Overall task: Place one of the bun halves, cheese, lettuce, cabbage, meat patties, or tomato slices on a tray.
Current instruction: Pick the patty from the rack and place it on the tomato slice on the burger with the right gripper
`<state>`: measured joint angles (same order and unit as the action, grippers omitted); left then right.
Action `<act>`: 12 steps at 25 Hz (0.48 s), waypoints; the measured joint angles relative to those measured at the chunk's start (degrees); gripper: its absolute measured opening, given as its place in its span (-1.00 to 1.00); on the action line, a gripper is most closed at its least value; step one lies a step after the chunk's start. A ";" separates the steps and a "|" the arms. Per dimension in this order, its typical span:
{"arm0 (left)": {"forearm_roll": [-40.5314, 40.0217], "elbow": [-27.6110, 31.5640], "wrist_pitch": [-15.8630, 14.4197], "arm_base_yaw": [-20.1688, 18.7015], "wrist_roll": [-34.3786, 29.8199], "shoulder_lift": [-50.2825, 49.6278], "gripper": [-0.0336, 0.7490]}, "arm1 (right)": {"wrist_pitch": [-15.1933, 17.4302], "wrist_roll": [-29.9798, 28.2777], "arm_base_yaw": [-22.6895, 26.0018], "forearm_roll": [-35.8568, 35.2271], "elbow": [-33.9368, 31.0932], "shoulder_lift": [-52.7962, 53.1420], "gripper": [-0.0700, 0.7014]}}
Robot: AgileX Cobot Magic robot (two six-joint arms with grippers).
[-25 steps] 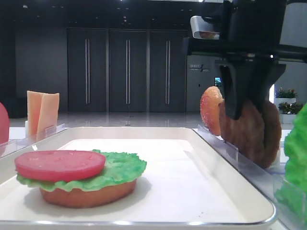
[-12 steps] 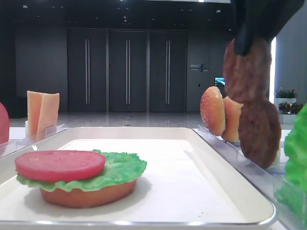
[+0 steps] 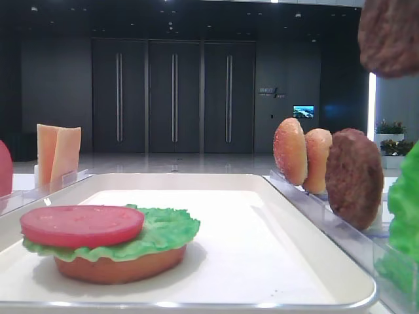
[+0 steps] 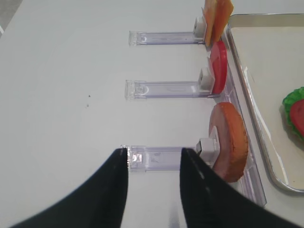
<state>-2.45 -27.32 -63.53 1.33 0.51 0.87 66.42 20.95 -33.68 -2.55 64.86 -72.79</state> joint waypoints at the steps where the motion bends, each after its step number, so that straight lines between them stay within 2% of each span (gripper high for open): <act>1: 0.00 0.00 0.00 0.00 0.00 0.00 -0.19 | 0.21 1.38 -1.40 -0.28 -0.92 1.89 -0.47; 6: 0.00 0.00 0.00 0.00 0.00 0.00 -0.19 | 0.72 9.46 -10.11 -1.42 -4.91 10.60 -0.47; 12: 0.00 0.00 0.00 0.00 0.00 0.00 -0.19 | -0.59 22.69 -24.06 0.77 -10.10 14.70 -0.47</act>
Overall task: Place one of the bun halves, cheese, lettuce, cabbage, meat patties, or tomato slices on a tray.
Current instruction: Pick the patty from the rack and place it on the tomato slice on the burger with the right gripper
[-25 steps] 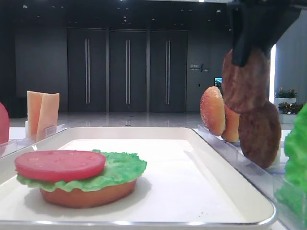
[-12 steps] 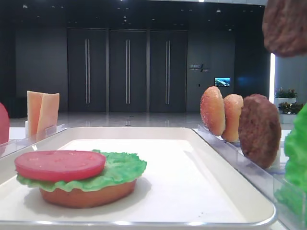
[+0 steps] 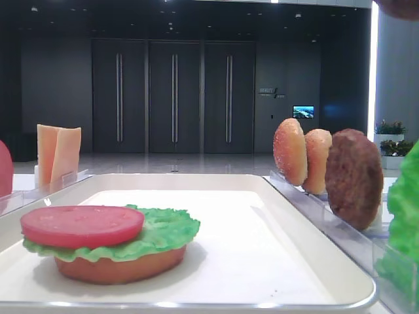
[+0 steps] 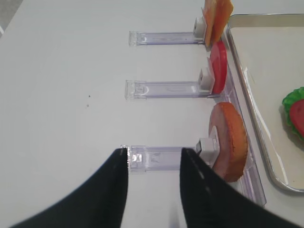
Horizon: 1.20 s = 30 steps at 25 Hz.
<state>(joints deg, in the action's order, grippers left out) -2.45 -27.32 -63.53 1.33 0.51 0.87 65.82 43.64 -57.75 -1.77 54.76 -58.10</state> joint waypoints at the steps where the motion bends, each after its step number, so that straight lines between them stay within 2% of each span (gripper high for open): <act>1: 0.00 0.00 0.00 0.00 0.00 0.00 -0.19 | -0.41 2.03 -2.29 0.96 -0.42 0.02 -0.47; 3: 0.00 0.00 0.00 0.00 0.00 0.00 -0.19 | -2.46 4.17 -5.64 1.77 -1.04 0.02 -0.47; 5: 0.00 0.00 0.00 0.00 0.00 0.00 -0.19 | -5.68 4.72 -6.82 1.77 -1.87 0.02 -0.47; 11: 0.00 0.00 0.00 0.00 0.00 0.00 -0.19 | -23.20 2.58 -6.85 0.04 -7.30 0.02 -0.47; 14: 0.00 0.00 0.00 0.00 0.00 0.00 -0.19 | -31.04 -3.65 -4.68 -7.78 -10.78 -0.04 -0.47; 16: 0.00 0.00 0.00 0.00 0.00 0.00 -0.19 | -35.11 -11.72 -1.86 -15.84 -13.09 -0.49 -0.47; 18: 0.00 0.00 0.00 0.00 0.00 0.00 -0.19 | -37.10 -21.32 1.41 -23.85 -14.48 -1.24 -0.47; 20: 0.00 0.00 0.00 0.00 0.00 0.00 -0.19 | -37.68 -34.47 4.70 -35.68 -14.99 -2.74 -0.47; 22: 0.00 0.00 0.00 0.00 0.00 0.00 -0.19 | -37.12 -50.06 7.96 -50.18 -15.11 -5.08 -0.47; 24: 0.00 0.00 0.00 0.00 0.00 0.00 -0.19 | -34.74 -63.49 10.68 -64.46 -15.11 -8.28 -0.47; 26: 0.00 0.00 0.00 0.00 0.00 0.00 -0.19 | -31.27 -79.35 12.98 -79.07 -15.14 -12.70 -0.47; 27: 0.00 0.00 0.00 0.00 0.00 0.00 -0.19 | -29.21 -84.35 13.73 -85.12 -15.14 -14.59 -0.47; 30: 0.00 0.00 0.00 0.00 0.00 0.00 -0.19 | -24.55 -96.66 14.41 -96.41 -15.14 -20.67 -0.47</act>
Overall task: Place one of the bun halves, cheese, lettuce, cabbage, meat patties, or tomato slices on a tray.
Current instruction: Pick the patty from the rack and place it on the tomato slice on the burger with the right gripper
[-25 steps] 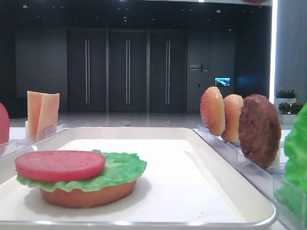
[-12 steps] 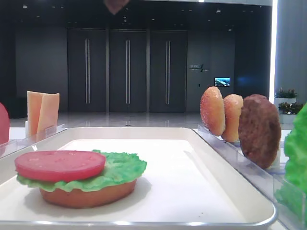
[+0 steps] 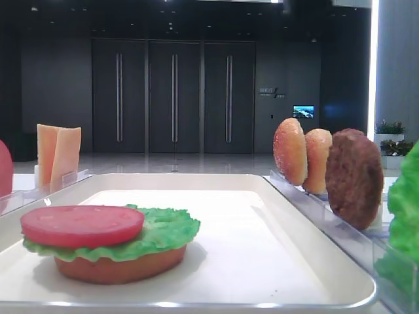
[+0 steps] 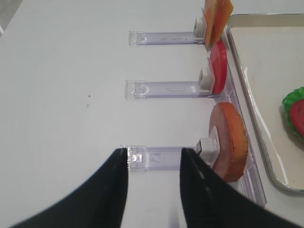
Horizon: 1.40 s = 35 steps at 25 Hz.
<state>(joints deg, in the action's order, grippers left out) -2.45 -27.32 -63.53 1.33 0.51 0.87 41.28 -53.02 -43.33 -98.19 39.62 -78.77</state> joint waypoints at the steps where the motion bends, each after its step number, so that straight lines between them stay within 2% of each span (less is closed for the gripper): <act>1: 0.00 0.00 0.00 0.00 0.00 0.00 -0.19 | 1.45 -2.02 0.00 -2.10 0.00 -1.49 -0.47; 4: 0.00 0.00 0.00 0.00 0.00 0.00 -0.19 | 4.59 -5.93 0.14 -4.05 0.00 -6.17 -0.47; 10: 0.00 0.00 0.00 0.00 0.00 0.00 -0.19 | 6.39 -10.17 1.74 -4.72 0.00 -13.24 -0.47; 23: 0.00 0.00 0.00 0.00 0.00 0.00 -0.19 | 8.86 -13.71 3.75 -4.96 6.12 -22.28 -0.47; 28: 0.00 0.00 0.00 0.00 0.00 0.00 -0.19 | 12.06 -14.36 6.51 -4.91 7.46 -25.24 -0.47; 35: 0.00 0.00 0.00 0.00 0.00 0.00 -0.19 | 12.21 -16.05 9.62 -4.96 7.70 -25.92 -0.47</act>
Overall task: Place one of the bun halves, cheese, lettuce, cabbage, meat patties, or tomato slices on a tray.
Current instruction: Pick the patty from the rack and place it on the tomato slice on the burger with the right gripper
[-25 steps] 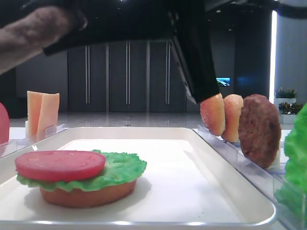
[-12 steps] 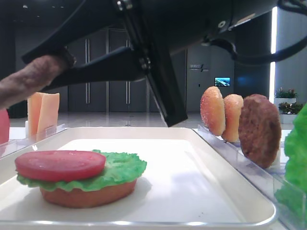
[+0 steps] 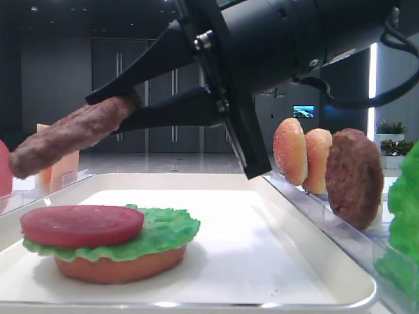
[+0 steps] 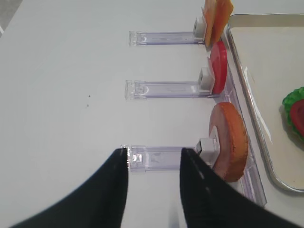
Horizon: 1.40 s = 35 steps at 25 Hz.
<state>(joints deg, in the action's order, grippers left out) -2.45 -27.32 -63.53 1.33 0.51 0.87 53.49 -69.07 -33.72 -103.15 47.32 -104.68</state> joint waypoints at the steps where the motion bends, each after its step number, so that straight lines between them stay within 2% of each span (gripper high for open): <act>1: 0.00 0.00 0.00 0.00 0.00 0.00 -0.19 | 0.00 -0.30 0.24 0.00 0.00 0.00 -0.47; 7: 0.00 0.00 0.00 0.00 0.00 0.00 -0.19 | -0.85 -1.39 1.24 0.00 0.00 -0.02 -0.47; 13: 0.00 0.00 0.00 0.00 0.00 0.00 -0.19 | 0.04 -1.67 1.24 0.00 0.00 -2.80 -0.47; 35: 0.00 0.00 0.00 0.00 0.00 0.00 -0.19 | -1.06 -2.53 1.24 0.00 1.26 -3.44 -0.47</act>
<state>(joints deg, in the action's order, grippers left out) -2.45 -27.32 -63.53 1.33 0.51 0.87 52.43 -71.60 -32.48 -103.15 48.58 -108.13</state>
